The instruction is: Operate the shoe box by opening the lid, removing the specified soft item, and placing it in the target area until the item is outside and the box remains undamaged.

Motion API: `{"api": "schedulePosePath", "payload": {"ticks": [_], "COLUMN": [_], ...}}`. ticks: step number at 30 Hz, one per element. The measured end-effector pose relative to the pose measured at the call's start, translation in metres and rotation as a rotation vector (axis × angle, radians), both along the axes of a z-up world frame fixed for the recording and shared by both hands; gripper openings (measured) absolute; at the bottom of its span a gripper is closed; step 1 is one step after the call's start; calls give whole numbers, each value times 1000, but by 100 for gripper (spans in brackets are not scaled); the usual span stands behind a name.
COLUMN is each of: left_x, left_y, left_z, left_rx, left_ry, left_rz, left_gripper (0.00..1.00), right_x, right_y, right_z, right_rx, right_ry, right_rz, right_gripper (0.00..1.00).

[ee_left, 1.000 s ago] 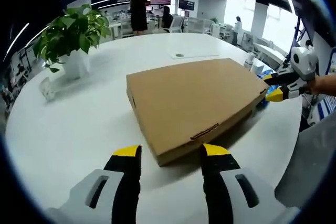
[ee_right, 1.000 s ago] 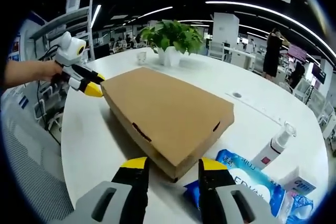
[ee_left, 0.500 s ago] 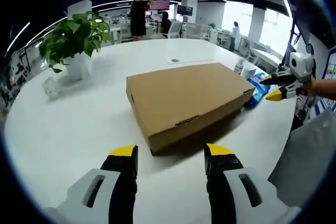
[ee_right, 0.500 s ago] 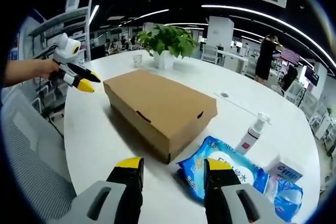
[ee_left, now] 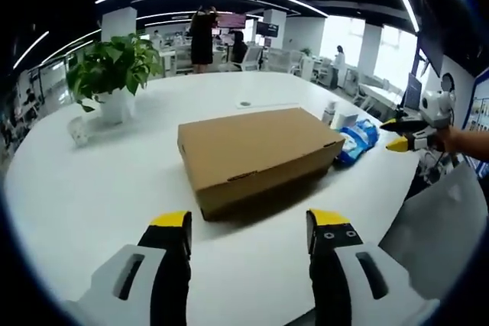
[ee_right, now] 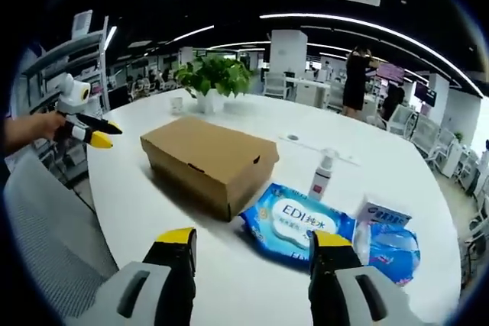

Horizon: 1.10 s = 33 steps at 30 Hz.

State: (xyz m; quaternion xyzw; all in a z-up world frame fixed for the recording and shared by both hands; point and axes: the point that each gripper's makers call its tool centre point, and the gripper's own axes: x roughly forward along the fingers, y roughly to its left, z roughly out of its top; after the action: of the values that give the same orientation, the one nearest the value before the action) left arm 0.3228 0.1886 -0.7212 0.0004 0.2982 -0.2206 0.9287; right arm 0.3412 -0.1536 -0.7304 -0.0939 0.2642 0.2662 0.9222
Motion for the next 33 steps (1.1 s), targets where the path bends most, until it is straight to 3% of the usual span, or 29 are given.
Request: {"api": "schedulePosePath", "payload": {"ticks": [7,15,22,28,33], "left_x": [-15,-36,-53,-64,-72], "left_y": [-6,-11,-15,-16,-13], "left_z": [14,22,27,29,31], "left_rx": [-4,-30,-41,-50,-22], "left_ry": [-38,-65,-99,-102,-119], "left_rz": [0,28,24,24,30], "left_gripper": [69,73,81,94,96], "right_x": [-19,-45,-62,-72,-77], "right_y": [-19,-34,-39,-39,-42], "right_z": [7,10,16,20,26], "right_rx": [-22,10,4,-3,5], "right_ry": [-15,-6,-29,-42,-62], "right_rz": [-37,-91,-92,-84,-91], "right_gripper": [68,77,87,95,99]}}
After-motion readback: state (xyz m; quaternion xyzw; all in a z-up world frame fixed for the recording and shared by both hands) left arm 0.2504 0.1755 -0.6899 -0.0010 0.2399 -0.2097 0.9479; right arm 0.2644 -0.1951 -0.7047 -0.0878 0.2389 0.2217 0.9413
